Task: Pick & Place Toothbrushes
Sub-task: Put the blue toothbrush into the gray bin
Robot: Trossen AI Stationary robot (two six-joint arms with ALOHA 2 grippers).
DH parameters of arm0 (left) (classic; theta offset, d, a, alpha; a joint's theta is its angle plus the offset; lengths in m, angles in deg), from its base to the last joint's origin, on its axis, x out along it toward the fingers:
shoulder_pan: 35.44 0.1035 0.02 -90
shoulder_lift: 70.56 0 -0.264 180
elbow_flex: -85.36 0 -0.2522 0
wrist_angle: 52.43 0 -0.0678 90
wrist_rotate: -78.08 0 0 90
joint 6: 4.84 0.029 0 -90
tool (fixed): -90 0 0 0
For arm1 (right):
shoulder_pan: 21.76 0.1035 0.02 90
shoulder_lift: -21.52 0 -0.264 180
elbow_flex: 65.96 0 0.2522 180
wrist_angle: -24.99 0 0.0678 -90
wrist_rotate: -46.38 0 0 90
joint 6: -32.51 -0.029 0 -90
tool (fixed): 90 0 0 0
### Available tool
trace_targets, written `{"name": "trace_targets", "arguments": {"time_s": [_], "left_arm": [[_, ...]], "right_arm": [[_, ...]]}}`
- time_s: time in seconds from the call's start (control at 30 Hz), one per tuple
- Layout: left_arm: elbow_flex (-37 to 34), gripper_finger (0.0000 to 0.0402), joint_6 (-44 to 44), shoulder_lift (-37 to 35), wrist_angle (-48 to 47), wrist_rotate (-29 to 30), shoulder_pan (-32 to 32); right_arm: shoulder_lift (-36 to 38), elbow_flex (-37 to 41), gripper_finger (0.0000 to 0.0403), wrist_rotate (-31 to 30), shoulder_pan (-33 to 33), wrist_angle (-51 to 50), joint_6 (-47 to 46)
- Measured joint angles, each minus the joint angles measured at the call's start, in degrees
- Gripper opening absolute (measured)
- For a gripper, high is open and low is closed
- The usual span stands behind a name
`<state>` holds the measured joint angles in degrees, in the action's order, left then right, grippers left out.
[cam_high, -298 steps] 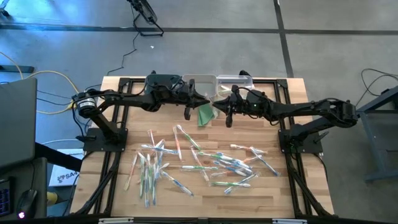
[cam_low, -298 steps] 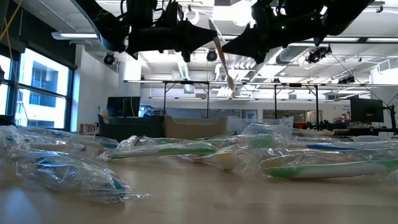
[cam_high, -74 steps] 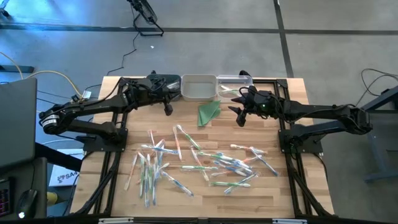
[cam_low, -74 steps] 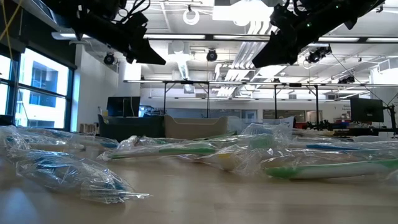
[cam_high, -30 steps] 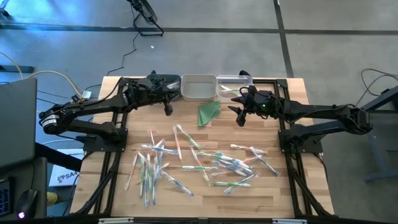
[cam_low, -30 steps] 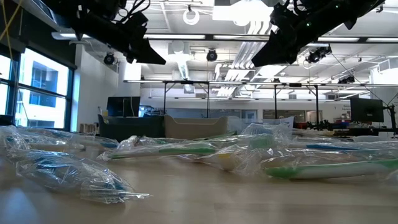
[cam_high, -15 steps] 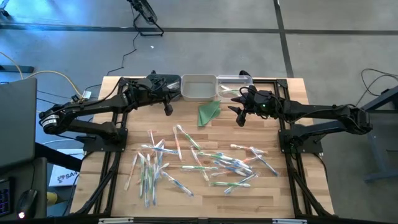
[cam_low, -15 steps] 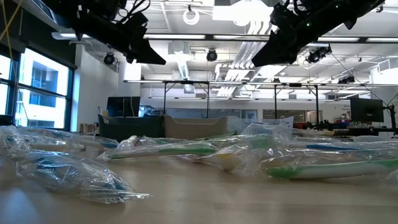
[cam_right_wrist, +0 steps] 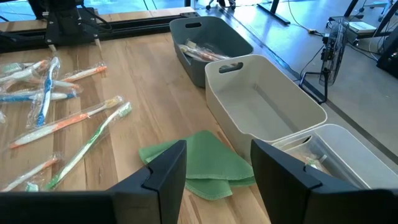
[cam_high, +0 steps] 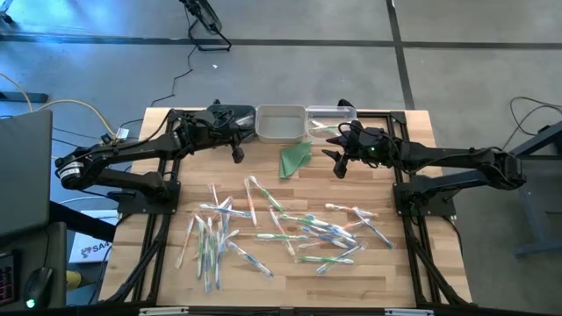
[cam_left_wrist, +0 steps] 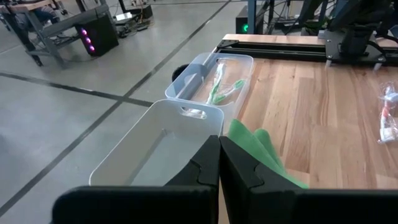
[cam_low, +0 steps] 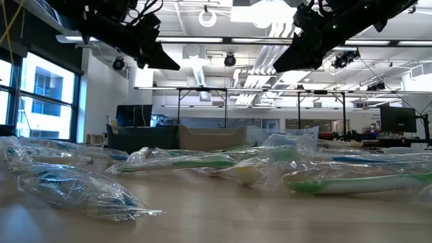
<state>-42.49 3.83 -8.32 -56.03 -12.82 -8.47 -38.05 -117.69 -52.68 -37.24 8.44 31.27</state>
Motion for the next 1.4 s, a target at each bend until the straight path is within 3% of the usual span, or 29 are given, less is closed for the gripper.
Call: {"name": "trace_targets", "arguments": {"time_s": [1.4], "left_arm": [[0.0,0.0,-1.49,0.0,0.39,0.28,0.01]], "right_arm": [[0.0,0.0,0.0171,0.2,0.0,0.0,-0.46]]}}
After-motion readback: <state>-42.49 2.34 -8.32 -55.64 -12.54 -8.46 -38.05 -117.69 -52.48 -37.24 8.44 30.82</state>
